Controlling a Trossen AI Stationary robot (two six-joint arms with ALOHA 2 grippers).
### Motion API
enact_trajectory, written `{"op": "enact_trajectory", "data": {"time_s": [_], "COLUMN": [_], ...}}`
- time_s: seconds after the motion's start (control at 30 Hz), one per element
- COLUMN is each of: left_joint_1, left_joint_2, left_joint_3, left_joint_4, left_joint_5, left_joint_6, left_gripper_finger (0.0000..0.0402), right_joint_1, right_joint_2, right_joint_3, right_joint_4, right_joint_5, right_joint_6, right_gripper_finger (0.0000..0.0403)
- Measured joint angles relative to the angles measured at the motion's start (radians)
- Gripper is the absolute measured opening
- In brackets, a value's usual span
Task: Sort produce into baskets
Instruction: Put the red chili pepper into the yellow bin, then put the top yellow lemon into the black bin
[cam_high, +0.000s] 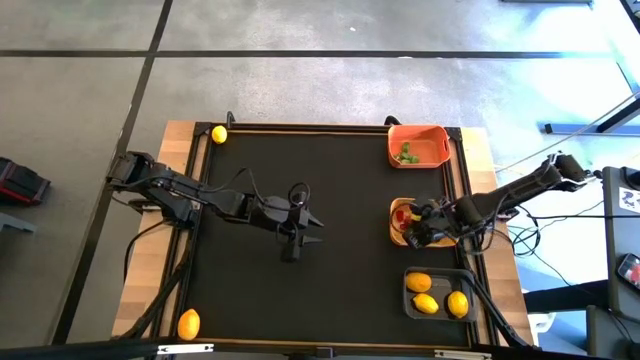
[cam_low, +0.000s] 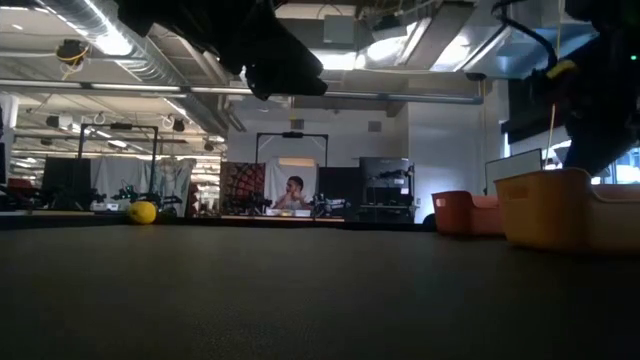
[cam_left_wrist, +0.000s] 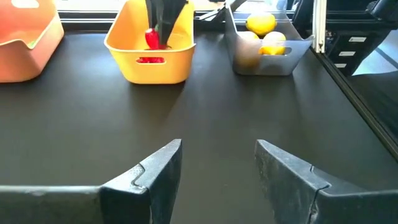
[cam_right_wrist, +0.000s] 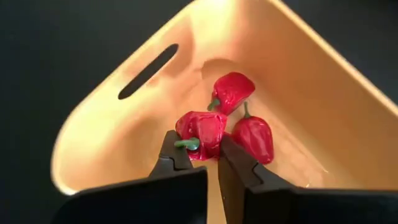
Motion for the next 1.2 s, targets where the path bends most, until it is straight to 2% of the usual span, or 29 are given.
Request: {"op": "enact_trajectory", "data": {"time_s": [0.13,0.43,0.6,0.73,0.87,1.2], "left_joint_1": [0.0,0.001,0.004,0.026,0.064,0.188], "left_joint_2": [0.0,0.0,-0.001,-0.003,-0.003,-0.025], "left_joint_3": [0.0,0.0,0.0,0.0,0.0,0.078], "left_joint_4": [0.0,0.0,-0.012,-0.055,-0.143,-0.507], "left_joint_5": [0.0,0.0,-0.006,-0.035,-0.106,-0.344], "left_joint_6": [-0.001,-0.002,-0.01,-0.053,-0.116,-0.201], "left_gripper_finger": [0.0198,0.0198,0.0198,0.0198,0.0198,0.0198], "right_joint_1": [0.0,0.0,0.001,0.002,0.002,0.002], "right_joint_2": [0.045,0.114,0.106,0.084,0.072,0.087], "right_joint_3": [-0.018,-0.018,0.001,0.078,0.151,0.174], "right_joint_4": [0.029,0.028,0.002,-0.056,-0.029,0.294], "right_joint_5": [0.01,0.059,0.045,0.055,0.101,0.184], "right_joint_6": [0.004,0.027,0.007,-0.028,-0.103,-0.369], "right_gripper_finger": [0.002,0.0142,0.0183,0.019,0.0189,0.0188]}}
